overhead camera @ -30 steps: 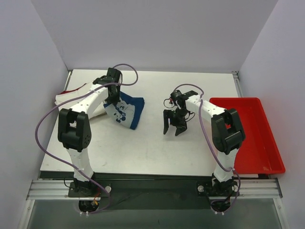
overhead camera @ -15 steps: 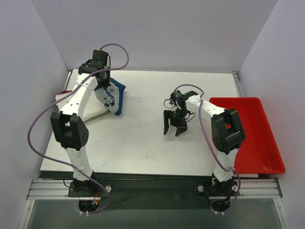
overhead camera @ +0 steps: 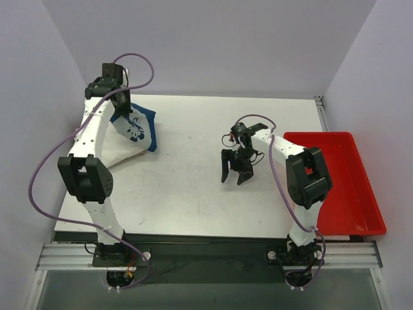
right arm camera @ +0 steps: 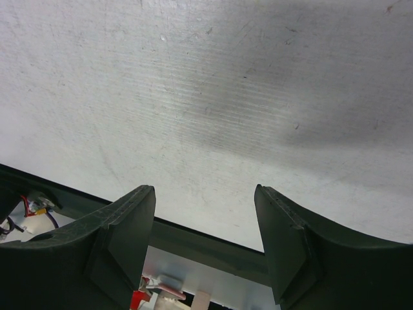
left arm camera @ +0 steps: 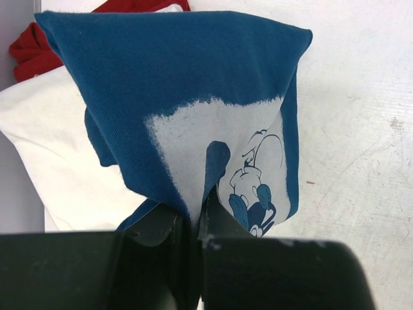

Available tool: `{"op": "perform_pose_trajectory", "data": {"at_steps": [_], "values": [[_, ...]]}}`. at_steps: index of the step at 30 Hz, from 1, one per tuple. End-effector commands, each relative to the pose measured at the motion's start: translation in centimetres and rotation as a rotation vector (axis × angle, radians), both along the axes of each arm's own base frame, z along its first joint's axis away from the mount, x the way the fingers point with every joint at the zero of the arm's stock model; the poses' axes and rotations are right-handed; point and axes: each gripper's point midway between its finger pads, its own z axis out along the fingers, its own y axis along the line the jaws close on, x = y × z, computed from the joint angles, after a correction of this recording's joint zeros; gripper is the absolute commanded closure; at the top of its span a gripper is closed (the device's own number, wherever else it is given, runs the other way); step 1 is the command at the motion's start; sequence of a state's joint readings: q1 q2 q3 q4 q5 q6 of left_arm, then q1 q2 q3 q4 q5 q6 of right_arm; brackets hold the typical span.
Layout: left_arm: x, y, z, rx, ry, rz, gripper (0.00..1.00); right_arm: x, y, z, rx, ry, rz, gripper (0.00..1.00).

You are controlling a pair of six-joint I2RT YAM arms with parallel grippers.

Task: Fold and stack the t-shirts
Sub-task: Put the neatly folded tshirt into the corner of the board with the left arm

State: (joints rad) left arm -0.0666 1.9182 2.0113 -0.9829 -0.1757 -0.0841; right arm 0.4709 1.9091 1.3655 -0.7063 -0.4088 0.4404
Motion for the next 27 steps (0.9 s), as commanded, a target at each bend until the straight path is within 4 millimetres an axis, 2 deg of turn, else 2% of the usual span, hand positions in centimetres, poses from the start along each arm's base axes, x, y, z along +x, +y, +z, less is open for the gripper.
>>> {"op": "perform_pose_trajectory", "data": {"at_steps": [1,5,6,10,11,14,15,17,18,24,27], "values": [[-0.4,1.6,4.9,-0.009,-0.131,0.009,1.00,-1.1,-0.4,1.3,0.011,0.009,0.009,0.36],[-0.7,2.3,5.0,-0.018,-0.140,0.014,1.00,-1.2,-0.1,1.3,0.015,0.009,0.012,0.36],[-0.9,3.6,5.1,-0.015,-0.141,0.043,1.00,-1.3,0.0,1.3,0.016,0.010,0.014,0.36],[-1.1,5.0,4.4,-0.016,-0.149,0.069,1.00,-1.3,0.2,1.4,0.020,0.007,0.016,0.36],[-1.4,5.6,3.2,-0.019,-0.125,0.080,1.00,-1.4,0.3,1.3,0.021,0.011,0.019,0.36],[-1.4,6.3,1.7,-0.018,-0.113,0.099,1.00,-1.4,0.3,1.4,0.022,0.010,0.019,0.36],[-1.9,6.8,0.2,-0.018,-0.083,0.112,1.00,-1.3,0.4,1.5,0.024,0.006,0.021,0.36],[-1.9,7.5,-1.1,-0.022,-0.076,0.135,1.00,-1.4,0.4,1.5,0.024,0.004,0.022,0.36],[-2.5,8.3,-2.5,-0.022,-0.051,0.155,1.00,-1.4,0.4,1.7,0.027,0.000,0.022,0.36],[-2.9,11.4,-5.0,-0.014,-0.031,0.231,1.00,-1.7,0.2,1.9,0.025,-0.003,0.021,0.36],[-3.7,13.4,-5.6,-0.008,-0.015,0.278,1.00,-1.9,0.1,1.8,0.020,-0.001,0.020,0.36]]}}
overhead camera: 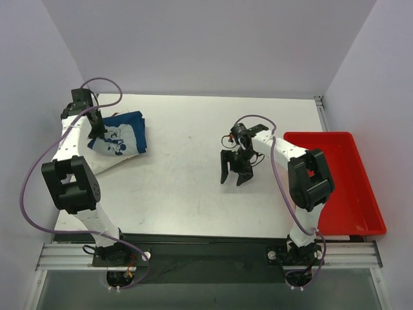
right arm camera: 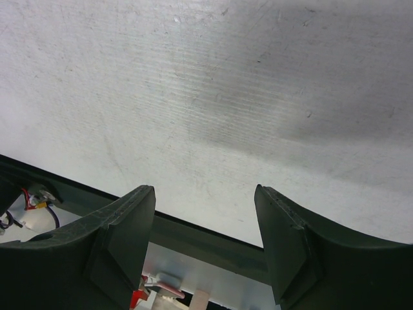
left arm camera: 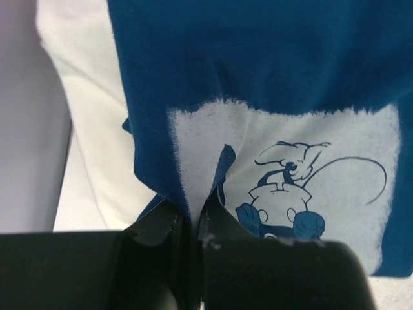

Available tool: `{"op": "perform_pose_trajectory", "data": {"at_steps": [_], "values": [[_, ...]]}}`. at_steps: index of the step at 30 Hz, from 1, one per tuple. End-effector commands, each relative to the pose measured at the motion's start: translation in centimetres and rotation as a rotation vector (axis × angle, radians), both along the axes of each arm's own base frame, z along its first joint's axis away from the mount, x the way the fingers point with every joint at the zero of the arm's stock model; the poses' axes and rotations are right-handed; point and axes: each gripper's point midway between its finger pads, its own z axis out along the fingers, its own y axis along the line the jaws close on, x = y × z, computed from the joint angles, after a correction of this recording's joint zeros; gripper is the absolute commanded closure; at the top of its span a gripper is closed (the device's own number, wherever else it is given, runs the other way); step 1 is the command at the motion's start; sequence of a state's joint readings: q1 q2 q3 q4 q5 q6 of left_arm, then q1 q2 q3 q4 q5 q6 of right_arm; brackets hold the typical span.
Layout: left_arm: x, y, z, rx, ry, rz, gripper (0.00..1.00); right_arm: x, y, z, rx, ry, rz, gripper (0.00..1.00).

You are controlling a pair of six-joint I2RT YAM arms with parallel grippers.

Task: Fold and stack the t-shirts
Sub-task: Put the neatly folded tshirt into the corner of the board with the left arm

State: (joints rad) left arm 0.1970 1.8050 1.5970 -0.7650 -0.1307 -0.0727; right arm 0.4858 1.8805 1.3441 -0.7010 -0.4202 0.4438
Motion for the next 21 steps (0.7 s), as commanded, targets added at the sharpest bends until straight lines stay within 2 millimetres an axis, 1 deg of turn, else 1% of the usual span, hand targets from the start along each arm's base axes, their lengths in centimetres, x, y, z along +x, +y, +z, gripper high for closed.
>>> {"op": "perform_pose_trajectory", "data": {"at_steps": [1,4,6,7,8,10,11,13,14,15,16,17,18,19,20,21], "values": [[0.5,3.2,1.5,0.039,-0.083,0.069,1.00,-1.2,-0.4,1.3,0.003,0.003,0.007,0.36],[-0.1,4.1,0.9,0.031,-0.078,0.095,1.00,-1.3,-0.4,1.3,0.003,0.004,0.005,0.36],[-0.6,4.5,-0.1,0.019,-0.053,0.107,1.00,-1.2,-0.3,1.4,0.005,0.004,0.005,0.36],[-0.7,4.5,-0.3,0.011,-0.048,0.108,0.96,-1.1,-0.3,1.5,0.007,0.000,0.003,0.36],[-1.0,4.4,-1.0,0.005,-0.031,0.111,0.87,-1.0,-0.3,1.5,0.009,0.001,0.002,0.36],[-1.3,4.2,-1.5,-0.006,-0.014,0.115,0.68,-1.0,-0.1,1.6,0.010,-0.001,0.002,0.36],[-1.4,4.0,-1.7,-0.019,-0.010,0.118,0.52,-0.9,-0.1,1.7,0.012,-0.004,0.001,0.36],[-1.6,3.5,-2.0,-0.044,-0.007,0.118,0.40,-0.7,-0.1,2.0,0.014,-0.017,-0.003,0.36],[-1.7,3.4,-1.6,-0.050,-0.017,0.121,0.32,-0.5,-0.1,2.3,0.017,-0.029,-0.005,0.36],[-1.8,3.3,-1.4,-0.056,-0.020,0.131,0.28,-0.3,-0.2,2.8,0.016,-0.047,-0.004,0.36],[-1.9,3.3,-1.0,-0.064,-0.029,0.148,0.19,-0.1,-0.3,3.1,0.016,-0.060,-0.011,0.36],[-2.0,3.1,0.0,-0.065,-0.052,0.156,0.17,0.2,-0.2,3.5,0.018,-0.076,-0.014,0.36],[-2.3,3.2,0.4,-0.065,-0.058,0.173,0.11,0.4,-0.4,4.1,0.016,-0.101,-0.016,0.35],[-2.6,3.2,1.0,-0.061,-0.069,0.189,0.10,0.6,-0.5,4.3,0.014,-0.113,-0.020,0.35],[-2.9,3.1,2.4,-0.062,-0.107,0.213,0.09,0.7,-0.6,5.0,0.016,-0.136,-0.024,0.35],[-3.2,3.1,3.0,-0.063,-0.128,0.231,0.08,1.0,-0.7,5.4,0.014,-0.154,-0.028,0.35]]}}
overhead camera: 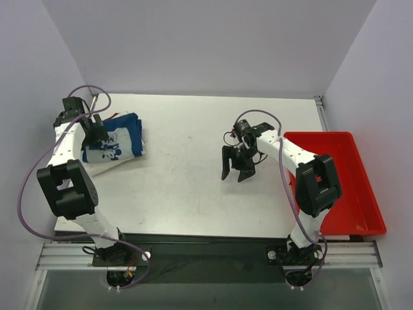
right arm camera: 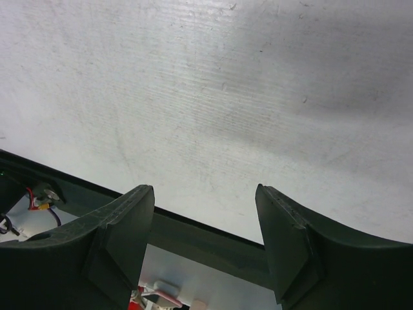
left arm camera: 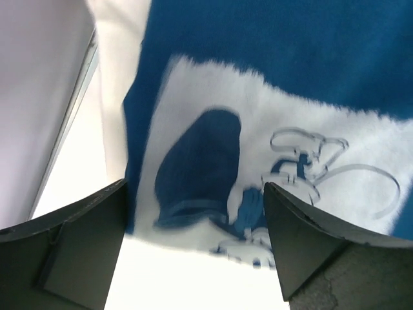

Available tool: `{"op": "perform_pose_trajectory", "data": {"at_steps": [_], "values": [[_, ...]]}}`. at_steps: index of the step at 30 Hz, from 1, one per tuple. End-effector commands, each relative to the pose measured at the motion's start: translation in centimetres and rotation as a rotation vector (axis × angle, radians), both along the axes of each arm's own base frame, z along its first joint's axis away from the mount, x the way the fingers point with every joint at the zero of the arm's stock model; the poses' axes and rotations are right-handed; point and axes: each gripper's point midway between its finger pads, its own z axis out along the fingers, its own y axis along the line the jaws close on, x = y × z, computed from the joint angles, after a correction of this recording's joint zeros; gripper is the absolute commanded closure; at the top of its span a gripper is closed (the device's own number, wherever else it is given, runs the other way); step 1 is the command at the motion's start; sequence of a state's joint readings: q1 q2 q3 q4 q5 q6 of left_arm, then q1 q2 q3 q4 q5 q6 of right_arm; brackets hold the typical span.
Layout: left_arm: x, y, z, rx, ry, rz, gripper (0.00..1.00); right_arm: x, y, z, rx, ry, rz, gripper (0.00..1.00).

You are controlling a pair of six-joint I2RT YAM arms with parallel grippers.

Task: Fold and stack the t-shirts
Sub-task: Put the neatly folded tshirt into the corner of the board with the left arm

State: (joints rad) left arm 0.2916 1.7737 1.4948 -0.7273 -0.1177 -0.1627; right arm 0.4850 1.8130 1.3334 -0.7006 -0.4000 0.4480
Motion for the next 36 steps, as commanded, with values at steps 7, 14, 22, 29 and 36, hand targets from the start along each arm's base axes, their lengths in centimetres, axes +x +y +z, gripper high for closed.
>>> {"op": "perform_pose_trajectory", "data": {"at_steps": [7,14,22,29,36], "values": [[-4.4,-3.1,8.9,0.036,-0.296,0.127,0.05,1.6,-2.3,5.4,-0.058,-0.216,-0.039,0.35],[-8.5,-12.0,8.4,0.014,-0.315,-0.015,0.03,1.7,-3.9,5.9,-0.098,-0.310,-0.091,0.35],[-11.6,-22.6,6.7,-0.057,-0.302,-0.250,0.03,2.0,-6.2,6.5,-0.162,-0.424,-0.194,0.35],[-11.8,-26.8,7.6,-0.080,-0.341,-0.360,0.03,1.2,-9.0,7.0,-0.235,-0.495,-0.298,0.35],[-11.6,-27.8,8.2,-0.079,-0.364,-0.389,0.03,-0.2,-11.4,7.9,-0.269,-0.575,-0.378,0.35]]}}
